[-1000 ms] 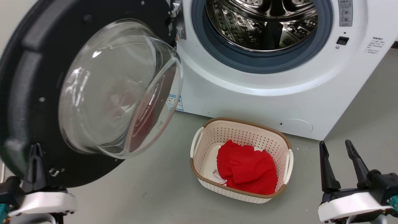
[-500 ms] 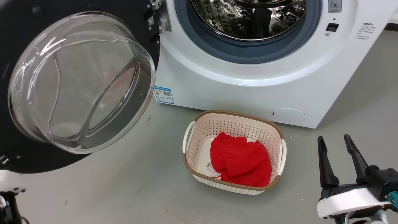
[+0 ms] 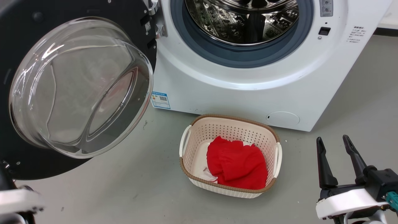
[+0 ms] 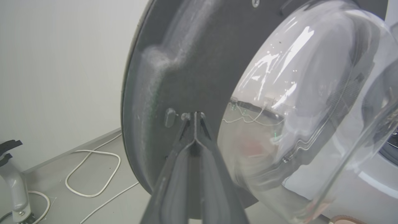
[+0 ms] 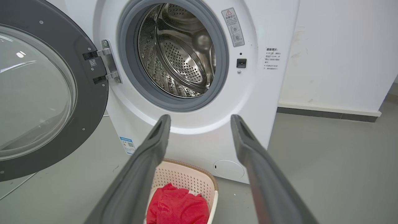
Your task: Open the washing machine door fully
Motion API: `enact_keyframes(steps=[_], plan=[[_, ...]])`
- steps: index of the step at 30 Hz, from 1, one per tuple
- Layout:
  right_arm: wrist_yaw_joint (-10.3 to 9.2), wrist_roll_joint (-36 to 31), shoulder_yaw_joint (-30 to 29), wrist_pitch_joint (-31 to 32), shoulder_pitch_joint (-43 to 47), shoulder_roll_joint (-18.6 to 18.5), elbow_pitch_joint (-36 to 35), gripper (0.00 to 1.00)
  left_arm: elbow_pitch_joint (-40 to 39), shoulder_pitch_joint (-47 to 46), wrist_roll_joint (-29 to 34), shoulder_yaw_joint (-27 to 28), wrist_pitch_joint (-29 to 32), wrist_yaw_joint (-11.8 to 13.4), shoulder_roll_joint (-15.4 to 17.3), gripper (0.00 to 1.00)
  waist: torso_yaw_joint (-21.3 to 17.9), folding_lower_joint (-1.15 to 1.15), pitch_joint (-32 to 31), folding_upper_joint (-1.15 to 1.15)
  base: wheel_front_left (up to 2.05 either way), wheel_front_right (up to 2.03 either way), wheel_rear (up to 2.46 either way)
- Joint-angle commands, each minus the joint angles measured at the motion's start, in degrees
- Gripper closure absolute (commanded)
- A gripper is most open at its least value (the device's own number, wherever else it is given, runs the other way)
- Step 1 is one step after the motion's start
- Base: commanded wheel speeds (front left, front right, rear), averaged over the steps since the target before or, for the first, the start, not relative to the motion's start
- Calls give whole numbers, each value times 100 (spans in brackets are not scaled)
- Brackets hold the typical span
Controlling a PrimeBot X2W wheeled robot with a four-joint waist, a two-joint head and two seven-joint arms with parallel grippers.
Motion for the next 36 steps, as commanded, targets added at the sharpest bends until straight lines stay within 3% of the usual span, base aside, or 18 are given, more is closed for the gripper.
enact_keyframes(steps=[1, 4, 6, 8, 14, 19, 25, 36], plan=[[-4, 27, 1, -29, -37, 8, 28, 0, -240, 250, 97, 54, -13, -37, -220, 100, -33, 0, -56, 0, 0, 0, 0], [-4, 50, -10, -45, 26, 7, 55, 0, -663, 618, 262, 19, -13, -72, -592, 100, -40, 0, -133, 0, 0, 0, 0], [-4, 50, -13, -41, 49, 7, 71, 0, -947, 832, 330, -61, -13, -96, -770, 58, -34, 0, -177, 0, 0, 0, 0], [-4, 57, -17, -48, 60, 7, 72, 0, -1173, 1023, 331, -161, -13, -103, -891, 0, -23, 0, -206, 0, 0, 0, 0], [-4, 115, 5, -84, 93, 7, 108, 0, -1696, 1465, 282, -494, -13, -13, -1004, 0, -26, 0, -299, 0, 0, 0, 0], [-4, 97, 15, -107, 79, 7, 151, 0, -2040, 1748, 505, -1170, -13, 269, -1006, 0, -130, 0, -349, 0, 0, 0, 0], [-4, 45, 53, -122, 70, 7, 131, 0, -2282, 1838, 751, -1835, -13, 356, -1005, 0, -443, 0, -429, 0, 0, 0, 0], [-4, -49, 99, -91, 201, 8, 48, 0, -2169, 1609, 921, -2231, -13, 254, -1005, 0, -1228, 0, -511, 0, 0, 0, 0]])
